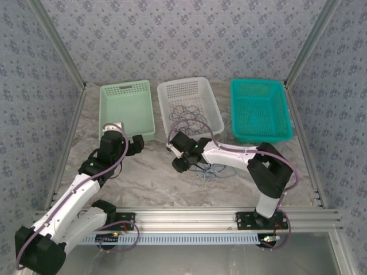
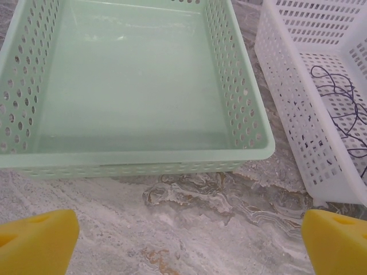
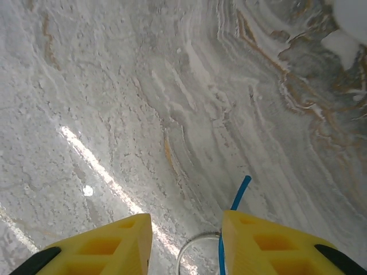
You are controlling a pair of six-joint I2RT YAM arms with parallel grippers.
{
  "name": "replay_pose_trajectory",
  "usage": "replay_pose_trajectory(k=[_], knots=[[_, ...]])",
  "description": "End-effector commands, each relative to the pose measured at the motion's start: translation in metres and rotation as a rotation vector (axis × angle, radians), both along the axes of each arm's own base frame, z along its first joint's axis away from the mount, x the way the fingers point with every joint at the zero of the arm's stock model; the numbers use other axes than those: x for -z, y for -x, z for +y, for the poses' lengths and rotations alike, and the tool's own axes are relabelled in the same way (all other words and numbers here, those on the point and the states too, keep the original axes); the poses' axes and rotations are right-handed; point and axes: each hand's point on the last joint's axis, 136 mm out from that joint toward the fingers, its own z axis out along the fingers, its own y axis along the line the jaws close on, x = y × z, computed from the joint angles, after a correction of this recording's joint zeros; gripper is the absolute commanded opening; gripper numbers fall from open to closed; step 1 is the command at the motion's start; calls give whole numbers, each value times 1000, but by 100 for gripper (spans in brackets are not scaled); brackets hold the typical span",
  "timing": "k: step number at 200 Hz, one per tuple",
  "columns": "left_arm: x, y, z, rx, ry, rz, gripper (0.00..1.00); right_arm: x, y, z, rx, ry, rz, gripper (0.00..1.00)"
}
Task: Untangle the cables
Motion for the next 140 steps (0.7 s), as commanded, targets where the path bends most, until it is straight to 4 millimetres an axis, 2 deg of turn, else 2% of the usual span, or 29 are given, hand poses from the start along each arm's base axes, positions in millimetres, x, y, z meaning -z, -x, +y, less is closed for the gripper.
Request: replay_pose_trajectory(k=[1,65,110,119,140], knots=[[4,-3,-1,4,5,5,99,4,-5,-10,36,49,0,39],[8,-2,-1,1,8,11,99,32,-12,-12,66,87,22,39],[9,-2,-1,6,5,13,99,53,-7,-13,64,118,50,35],[9,-1,-1,5,3,14,99,54,-5,-13,60,117,53,31],[7,-1,0,0,5,7,99,49,-4,-13,60,100,43,12]])
